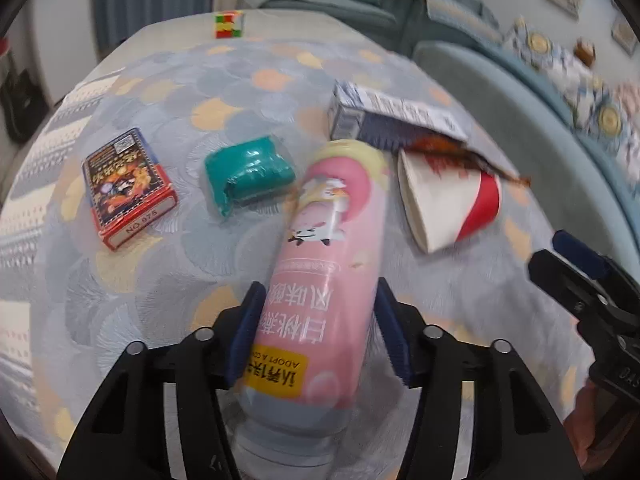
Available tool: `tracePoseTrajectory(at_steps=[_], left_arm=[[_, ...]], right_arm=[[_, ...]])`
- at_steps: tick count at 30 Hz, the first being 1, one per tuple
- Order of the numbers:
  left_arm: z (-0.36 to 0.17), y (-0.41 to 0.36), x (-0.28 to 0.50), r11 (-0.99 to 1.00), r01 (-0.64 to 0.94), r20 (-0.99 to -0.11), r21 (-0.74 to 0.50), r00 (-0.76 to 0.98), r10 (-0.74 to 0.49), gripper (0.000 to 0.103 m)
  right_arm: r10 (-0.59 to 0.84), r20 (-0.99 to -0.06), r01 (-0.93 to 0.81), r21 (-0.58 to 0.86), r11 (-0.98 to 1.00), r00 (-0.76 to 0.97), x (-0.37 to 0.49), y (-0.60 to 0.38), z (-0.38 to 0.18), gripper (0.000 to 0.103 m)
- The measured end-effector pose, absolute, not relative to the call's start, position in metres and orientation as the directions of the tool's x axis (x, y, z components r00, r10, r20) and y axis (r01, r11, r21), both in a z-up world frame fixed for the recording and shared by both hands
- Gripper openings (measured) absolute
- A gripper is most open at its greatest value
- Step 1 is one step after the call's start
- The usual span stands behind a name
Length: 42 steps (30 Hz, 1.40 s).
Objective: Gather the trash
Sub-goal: 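Grasp the pink spray can with the left tool while the right tool grasps the red-white paper cup, then carry the can and cup over the basket and open both tools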
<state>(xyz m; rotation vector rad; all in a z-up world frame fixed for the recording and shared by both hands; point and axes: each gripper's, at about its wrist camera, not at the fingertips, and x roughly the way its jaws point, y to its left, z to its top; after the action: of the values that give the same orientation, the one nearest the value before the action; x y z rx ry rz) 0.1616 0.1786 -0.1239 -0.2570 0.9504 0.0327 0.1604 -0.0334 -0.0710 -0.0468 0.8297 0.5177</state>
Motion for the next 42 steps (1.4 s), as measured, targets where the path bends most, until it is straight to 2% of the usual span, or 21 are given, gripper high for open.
tracePoseTrajectory(at_steps=[4, 11, 20, 22, 26, 33, 42], left_arm=[[-0.121, 0.187, 0.144, 0.96, -0.178, -0.776, -0.215, 0.628, -0.057, 0.047], [-0.126, 0.211, 0.126, 0.921, -0.231, -0.728, -0.314, 0.681, -0.077, 0.047], [-0.127, 0.205, 0.124, 0.928, -0.219, -0.721, -0.302, 0.689, -0.072, 0.047], [-0.128, 0.206, 0.124, 0.927, -0.219, -0.721, -0.305, 0.689, -0.074, 0.047], [-0.127, 0.204, 0.123, 0.928, -0.22, -0.721, -0.3, 0.689, -0.069, 0.047], [-0.117, 0.199, 0.106, 0.922, -0.186, -0.696, -0.339, 0.709, -0.114, 0.046], [-0.065, 0.17, 0.083, 0.923, -0.091, -0.627, -0.375, 0.758, -0.18, 0.046]], right_arm=[[0.372, -0.742, -0.433, 0.122, 0.893, 0.558, 0.176, -0.01, -0.076, 0.089], [0.276, -0.779, -0.347, 0.081, 0.934, 0.563, 0.197, 0.018, -0.099, 0.089], [0.158, -0.812, -0.297, -0.019, 0.955, 0.562, 0.21, 0.037, -0.112, 0.087], [0.167, -0.811, -0.298, -0.009, 0.954, 0.561, 0.209, 0.035, -0.112, 0.074], [0.198, -0.806, -0.323, 0.008, 0.946, 0.559, 0.2, 0.03, -0.11, 0.073], [0.377, -0.732, -0.47, 0.087, 0.878, 0.568, 0.142, 0.011, -0.077, 0.073], [0.401, -0.654, -0.447, 0.106, 0.888, 0.641, 0.092, -0.041, -0.027, 0.073]])
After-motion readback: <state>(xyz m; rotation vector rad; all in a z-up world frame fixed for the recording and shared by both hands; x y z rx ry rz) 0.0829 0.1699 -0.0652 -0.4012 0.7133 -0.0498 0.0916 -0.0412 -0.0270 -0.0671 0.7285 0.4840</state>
